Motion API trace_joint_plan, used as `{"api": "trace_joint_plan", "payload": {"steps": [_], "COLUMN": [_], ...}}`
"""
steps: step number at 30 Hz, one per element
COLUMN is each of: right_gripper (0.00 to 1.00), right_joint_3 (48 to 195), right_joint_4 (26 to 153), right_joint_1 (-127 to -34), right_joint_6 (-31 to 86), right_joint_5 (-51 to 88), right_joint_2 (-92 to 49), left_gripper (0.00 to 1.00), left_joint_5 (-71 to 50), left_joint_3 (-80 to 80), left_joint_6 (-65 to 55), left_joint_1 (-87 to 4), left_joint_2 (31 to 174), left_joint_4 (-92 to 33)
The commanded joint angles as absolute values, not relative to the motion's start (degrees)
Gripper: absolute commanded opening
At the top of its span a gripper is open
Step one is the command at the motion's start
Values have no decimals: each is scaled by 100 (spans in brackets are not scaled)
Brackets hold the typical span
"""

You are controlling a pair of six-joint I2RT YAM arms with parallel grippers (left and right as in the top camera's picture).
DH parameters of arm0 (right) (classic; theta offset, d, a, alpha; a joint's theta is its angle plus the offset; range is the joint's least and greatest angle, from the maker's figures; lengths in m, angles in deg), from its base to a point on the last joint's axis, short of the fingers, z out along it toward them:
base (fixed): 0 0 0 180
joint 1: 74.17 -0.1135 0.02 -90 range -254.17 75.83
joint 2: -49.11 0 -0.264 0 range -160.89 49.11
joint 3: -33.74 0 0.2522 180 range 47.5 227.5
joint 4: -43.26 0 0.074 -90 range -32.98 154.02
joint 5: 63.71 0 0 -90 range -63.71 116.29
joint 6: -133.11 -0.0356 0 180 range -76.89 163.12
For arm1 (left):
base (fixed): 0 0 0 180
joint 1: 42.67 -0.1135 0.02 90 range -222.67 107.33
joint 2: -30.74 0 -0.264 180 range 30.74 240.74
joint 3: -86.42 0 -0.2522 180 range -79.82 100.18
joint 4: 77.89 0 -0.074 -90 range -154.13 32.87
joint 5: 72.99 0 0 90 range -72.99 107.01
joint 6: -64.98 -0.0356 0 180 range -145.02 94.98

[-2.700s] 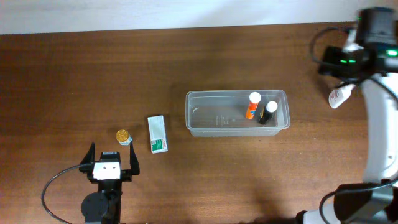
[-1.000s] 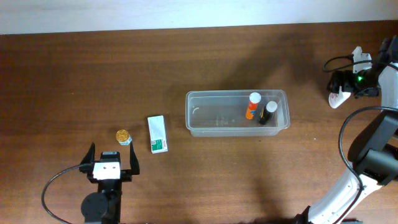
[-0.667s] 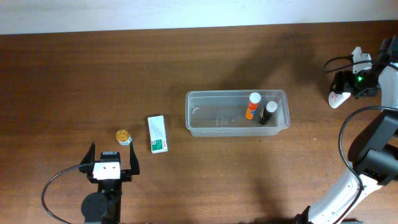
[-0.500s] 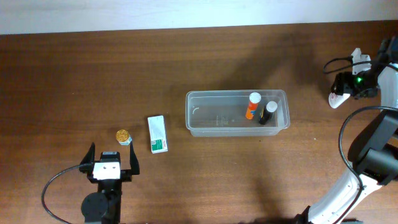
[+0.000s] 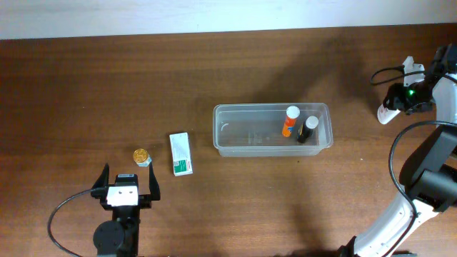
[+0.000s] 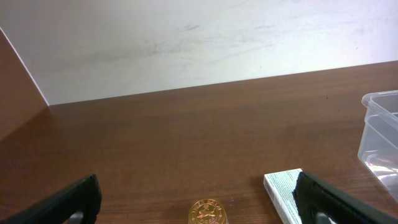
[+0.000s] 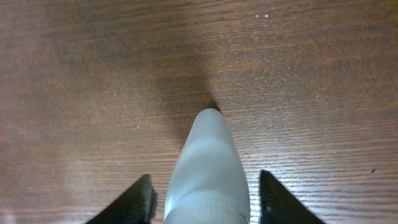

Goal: Pack container
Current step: 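Reach the right gripper to the white lotion bottle and grasp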

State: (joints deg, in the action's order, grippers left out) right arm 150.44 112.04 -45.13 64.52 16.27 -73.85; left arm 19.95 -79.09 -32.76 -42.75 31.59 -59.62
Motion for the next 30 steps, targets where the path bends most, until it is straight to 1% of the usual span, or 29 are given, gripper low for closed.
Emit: {"api": "trace_joint_plan", "payload": {"steps": [1, 2, 5, 11, 13, 15, 17, 21, 25, 30], "right_gripper": [41, 41, 33, 31, 27, 27, 24, 24, 25, 26], "right_joint_3": [14994, 14994, 14994, 15042, 15136, 15240, 15363, 15658, 16124, 17208], "right_joint_4": [11182, 11187, 11187, 11237, 11342, 11429, 11552, 11950, 12382, 13239], "right_joint_1": [-4539, -4539, -4539, -4539, -4539, -4539, -4539, -4539, -4539, -4612], "right_joint_6": [6361, 6352, 6223, 6212, 6188, 6052, 6015, 6015, 6013, 6017], "right_joint_5": [1618, 1618, 1620, 1620, 1616, 1618, 1616, 1592, 1236, 733], "right_joint_2": [-7437, -7437, -7437, -7437, -7437, -7435, -7422, -7409, -7376, -7334], "left_gripper": [99, 99, 99, 99, 99, 99, 99, 99, 99, 99], "left_joint_5": [1931, 1931, 1931, 1931, 1931, 1931, 1931, 1931, 1931, 1931], "left_joint_3": [-7928, -7928, -7928, -7928, -7928, -7928, -7928, -7928, -7928, -7928], "left_joint_6": [-3351, -3351, -3351, -3351, -3351, -3351, -3351, -3351, -3351, -3351], "left_joint_1": [-4301, -4301, -4301, -4301, -4301, -4301, -4301, -4301, -4301, -4301], "left_joint_2": [3115, 3115, 3115, 3115, 3115, 3115, 3115, 3115, 3115, 3115], "left_joint_4": [-5953, -5953, -5953, -5953, -5953, -5953, -5953, -5953, -5953, -5953]}}
